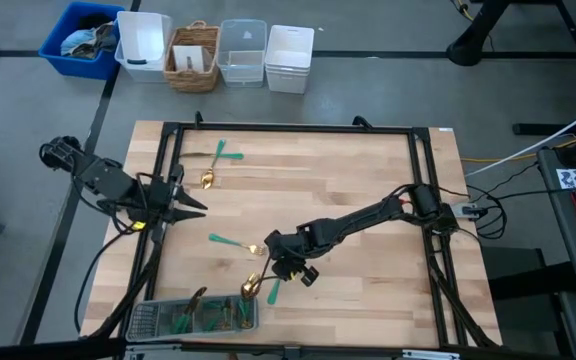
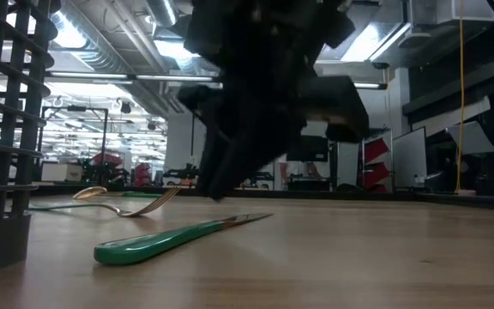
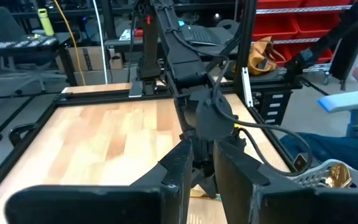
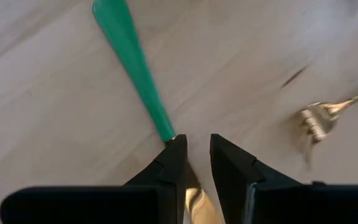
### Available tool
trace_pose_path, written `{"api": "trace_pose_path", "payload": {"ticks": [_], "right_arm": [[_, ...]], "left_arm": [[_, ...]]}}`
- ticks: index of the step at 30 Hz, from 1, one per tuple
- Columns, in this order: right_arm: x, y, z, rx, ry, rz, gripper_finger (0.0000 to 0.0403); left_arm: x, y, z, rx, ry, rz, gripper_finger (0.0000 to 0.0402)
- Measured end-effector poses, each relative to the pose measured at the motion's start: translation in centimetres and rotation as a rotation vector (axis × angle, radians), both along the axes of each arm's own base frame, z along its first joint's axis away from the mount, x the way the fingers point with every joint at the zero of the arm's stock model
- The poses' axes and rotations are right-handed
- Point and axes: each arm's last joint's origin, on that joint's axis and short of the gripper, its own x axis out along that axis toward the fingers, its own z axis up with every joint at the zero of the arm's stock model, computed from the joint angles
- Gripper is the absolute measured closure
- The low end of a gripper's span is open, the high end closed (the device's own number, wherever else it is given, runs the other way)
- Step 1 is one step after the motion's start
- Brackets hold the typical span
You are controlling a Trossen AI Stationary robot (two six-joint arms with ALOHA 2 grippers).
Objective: Sort silverware
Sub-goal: Put the bottom knife into the cutlery rack
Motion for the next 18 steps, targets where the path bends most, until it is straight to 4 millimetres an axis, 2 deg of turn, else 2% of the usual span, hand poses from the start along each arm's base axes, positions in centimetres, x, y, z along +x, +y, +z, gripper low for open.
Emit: {"api": "trace_pose_path", "payload": {"ticks": [7, 18], "right_arm": [[0.2, 0.1, -1.5, -0.007, 0.031, 0.001, 0.0331], [0.3, 0.0, -1.1, -0.052, 0.025, -0.023, 0.0331]], "left_arm": [[0.1, 0.0, -0.2, 0.01, 0.022, 0.002, 0.0342], [0.2, -0.1, -0.3, 0.016, 0.033, 0.002, 0.0342]]}}
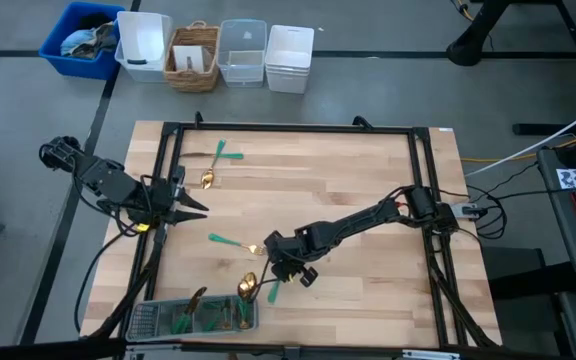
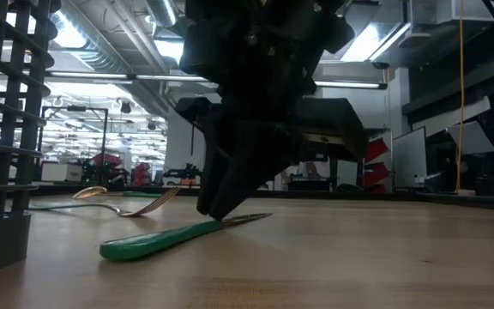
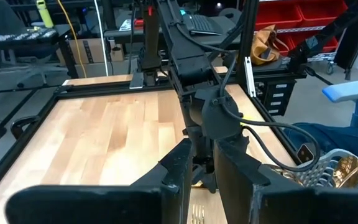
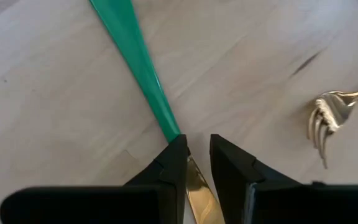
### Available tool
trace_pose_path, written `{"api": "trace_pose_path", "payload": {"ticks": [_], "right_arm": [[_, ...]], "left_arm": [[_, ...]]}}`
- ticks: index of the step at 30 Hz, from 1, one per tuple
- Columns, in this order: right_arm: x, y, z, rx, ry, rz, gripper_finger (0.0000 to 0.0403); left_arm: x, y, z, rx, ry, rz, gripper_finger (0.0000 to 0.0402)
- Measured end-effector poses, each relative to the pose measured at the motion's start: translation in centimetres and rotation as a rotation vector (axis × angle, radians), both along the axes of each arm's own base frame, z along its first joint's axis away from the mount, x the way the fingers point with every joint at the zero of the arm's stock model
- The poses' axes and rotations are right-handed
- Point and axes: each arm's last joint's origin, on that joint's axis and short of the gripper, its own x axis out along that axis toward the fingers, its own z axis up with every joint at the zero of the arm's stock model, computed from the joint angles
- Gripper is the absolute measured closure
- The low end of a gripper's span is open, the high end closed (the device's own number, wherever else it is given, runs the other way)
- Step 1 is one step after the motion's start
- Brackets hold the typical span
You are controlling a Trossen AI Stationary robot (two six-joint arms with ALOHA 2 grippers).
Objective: Sort silverware
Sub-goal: Put the bottom knife into the cutlery rack
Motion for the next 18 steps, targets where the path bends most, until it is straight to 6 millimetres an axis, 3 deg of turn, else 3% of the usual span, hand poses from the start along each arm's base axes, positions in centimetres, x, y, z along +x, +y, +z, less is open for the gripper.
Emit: {"api": "trace_pose_path", "payload": {"ticks": [6, 18], "right_arm": [[0.4, 0.1, 1.3, -0.006, 0.012, -0.001, 0.0331], [0.2, 0.2, 1.2, 0.02, 0.038, 0.023, 0.0331]], "left_arm": [[0.0, 0.0, 0.0, 0.0, 0.001, 0.0, 0.0342], [0.0, 0.0, -0.2, 0.008, 0.021, 0.001, 0.0342]]}}
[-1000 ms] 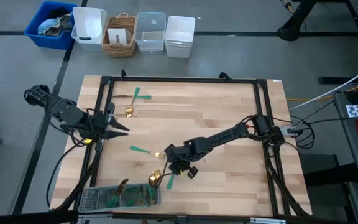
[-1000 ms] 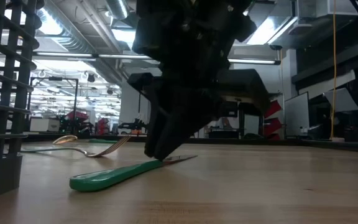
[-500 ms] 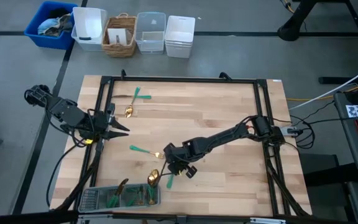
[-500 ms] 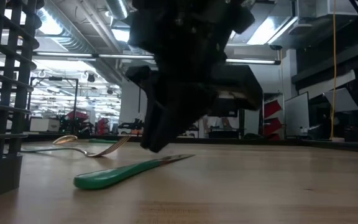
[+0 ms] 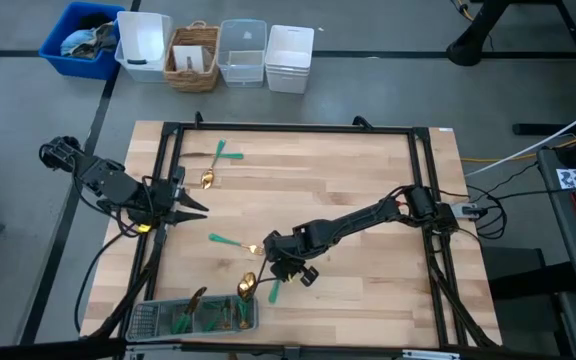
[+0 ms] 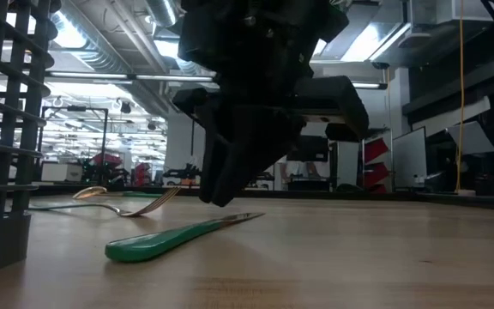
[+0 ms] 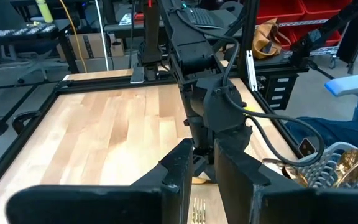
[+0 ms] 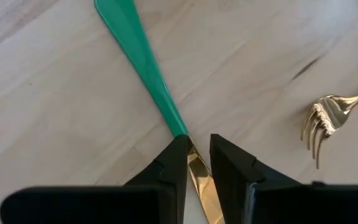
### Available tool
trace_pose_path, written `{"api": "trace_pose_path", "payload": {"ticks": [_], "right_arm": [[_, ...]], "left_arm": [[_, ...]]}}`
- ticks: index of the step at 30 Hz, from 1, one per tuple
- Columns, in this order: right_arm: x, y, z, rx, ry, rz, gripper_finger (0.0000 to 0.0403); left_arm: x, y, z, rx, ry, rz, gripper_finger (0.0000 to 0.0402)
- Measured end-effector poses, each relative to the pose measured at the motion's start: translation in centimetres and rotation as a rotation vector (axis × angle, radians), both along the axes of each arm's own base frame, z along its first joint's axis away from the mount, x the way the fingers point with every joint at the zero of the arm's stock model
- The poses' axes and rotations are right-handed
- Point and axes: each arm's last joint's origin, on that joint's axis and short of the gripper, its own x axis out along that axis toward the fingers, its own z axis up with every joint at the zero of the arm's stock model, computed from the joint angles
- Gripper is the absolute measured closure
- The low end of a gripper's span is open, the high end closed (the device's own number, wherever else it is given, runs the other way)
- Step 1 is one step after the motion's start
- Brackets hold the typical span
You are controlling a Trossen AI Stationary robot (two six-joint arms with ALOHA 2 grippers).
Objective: Sort silverware
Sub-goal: Put the bottom knife into the cutlery rack
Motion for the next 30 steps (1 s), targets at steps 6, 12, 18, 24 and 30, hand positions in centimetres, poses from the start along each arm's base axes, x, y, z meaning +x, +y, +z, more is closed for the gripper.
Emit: {"api": "trace_pose_path", "payload": {"ticks": [6, 12, 18, 24, 30], "right_arm": [[-0.1, 0.4, 0.0, -0.024, -0.016, 0.063, 0.0331], [-0.1, 0.9, 0.0, -0.054, -0.037, 0.097, 0.0331], [-0.2, 0.7, -0.2, -0.076, -0.036, 0.086, 0.0331], [-0.5, 0.6, -1.0, -0.092, -0.028, 0.11, 0.0331], [-0.4, 0.6, -0.9, -0.088, -0.044, 0.11, 0.0331]], "left_arm": [[0.1, 0.0, 0.0, 0.0, 0.001, 0.0, 0.0342], [0.1, 0.0, 0.0, 0.001, 0.001, 0.0, 0.0342], [0.1, 0.0, 0.0, 0.001, 0.001, 0.0, 0.0342], [0.1, 0.0, 0.0, 0.001, 0.0, 0.0, 0.0342], [0.1, 0.0, 0.0, 0.001, 0.0, 0.0, 0.0342]]}}
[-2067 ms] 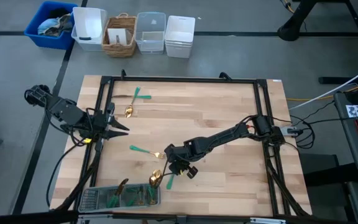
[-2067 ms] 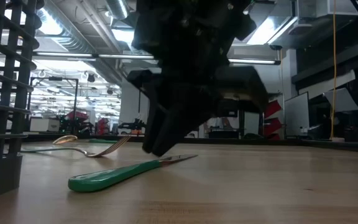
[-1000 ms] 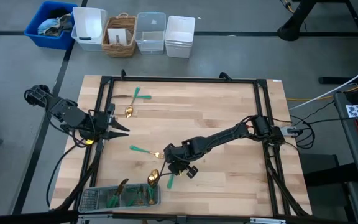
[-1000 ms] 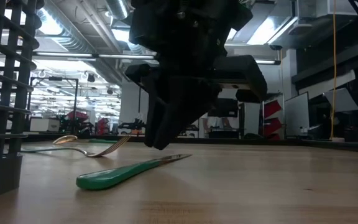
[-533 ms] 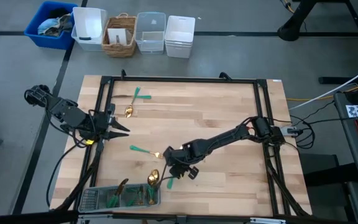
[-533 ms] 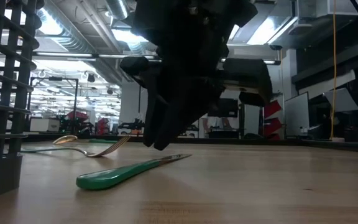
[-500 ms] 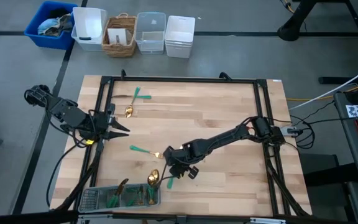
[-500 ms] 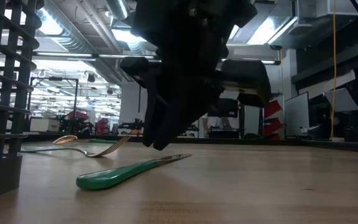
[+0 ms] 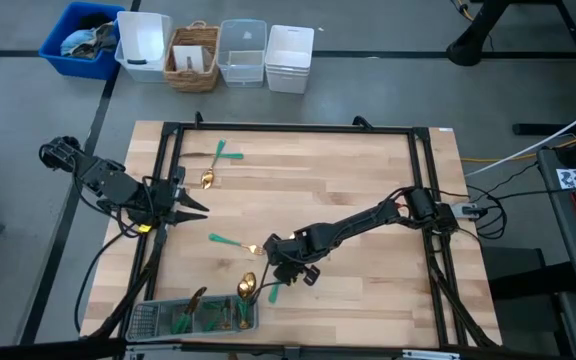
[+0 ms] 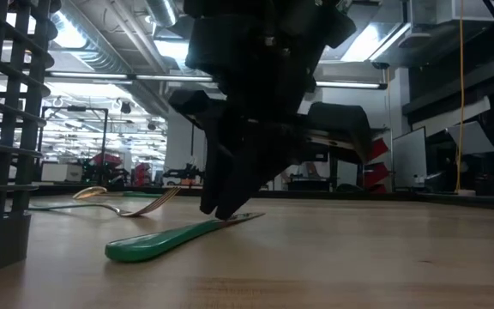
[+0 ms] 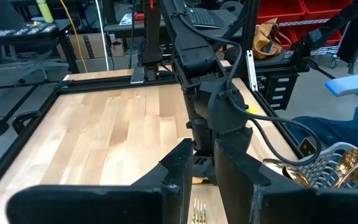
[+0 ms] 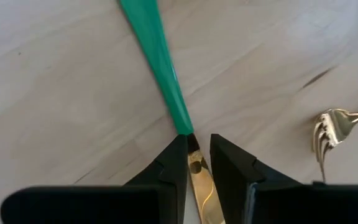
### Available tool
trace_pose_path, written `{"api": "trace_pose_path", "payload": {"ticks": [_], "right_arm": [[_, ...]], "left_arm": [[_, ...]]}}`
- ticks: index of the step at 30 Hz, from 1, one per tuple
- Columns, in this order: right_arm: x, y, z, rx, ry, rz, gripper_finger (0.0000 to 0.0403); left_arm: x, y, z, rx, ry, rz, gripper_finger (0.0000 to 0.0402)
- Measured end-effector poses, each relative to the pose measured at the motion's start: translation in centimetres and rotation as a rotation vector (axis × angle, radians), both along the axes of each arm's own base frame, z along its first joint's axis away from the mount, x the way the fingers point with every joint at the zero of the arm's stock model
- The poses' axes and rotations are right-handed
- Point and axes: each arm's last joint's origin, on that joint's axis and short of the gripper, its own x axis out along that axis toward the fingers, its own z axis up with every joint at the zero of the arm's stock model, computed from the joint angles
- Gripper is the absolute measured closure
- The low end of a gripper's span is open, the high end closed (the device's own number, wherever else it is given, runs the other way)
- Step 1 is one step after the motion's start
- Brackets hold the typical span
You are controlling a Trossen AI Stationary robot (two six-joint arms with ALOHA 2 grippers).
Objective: Sort silverware
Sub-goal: Put the bottom knife into the cutlery rack
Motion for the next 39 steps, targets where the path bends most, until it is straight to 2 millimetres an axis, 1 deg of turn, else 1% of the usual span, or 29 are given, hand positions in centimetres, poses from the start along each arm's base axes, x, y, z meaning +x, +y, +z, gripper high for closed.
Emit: {"api": "trace_pose_path", "payload": {"ticks": [3, 12, 18, 25, 30, 35, 39], "right_arm": [[0.0, 0.0, 0.0, 0.001, -0.005, 0.0, 0.0331], [0.2, 0.0, -0.8, -0.001, 0.008, -0.001, 0.0331], [-0.1, 0.0, -1.1, -0.012, 0.052, -0.004, 0.0331], [-0.2, -0.1, -1.1, -0.009, 0.064, -0.017, 0.0331], [-0.5, -0.2, -1.3, 0.027, 0.119, -0.128, 0.0331], [-1.1, -0.5, -1.5, -0.021, 0.183, -0.212, 0.0331], [-1.3, -1.2, -1.5, -0.011, 0.228, -0.284, 0.0331]], "left_arm": [[0.0, 0.0, 0.0, 0.0, 0.0, 0.0, 0.0342], [0.0, 0.0, 0.0, 0.0, 0.0, 0.0, 0.0342], [0.0, 0.0, 0.0, 0.0, 0.0, 0.0, 0.0342], [0.0, 0.0, 0.0, 0.005, 0.0, -0.001, 0.0342], [0.0, 0.0, 0.0, 0.005, 0.0, -0.002, 0.0342], [0.0, 0.0, 0.0, 0.005, 0.0, -0.001, 0.0342], [0.0, 0.0, 0.0, 0.004, 0.0, -0.001, 0.0342]]}}
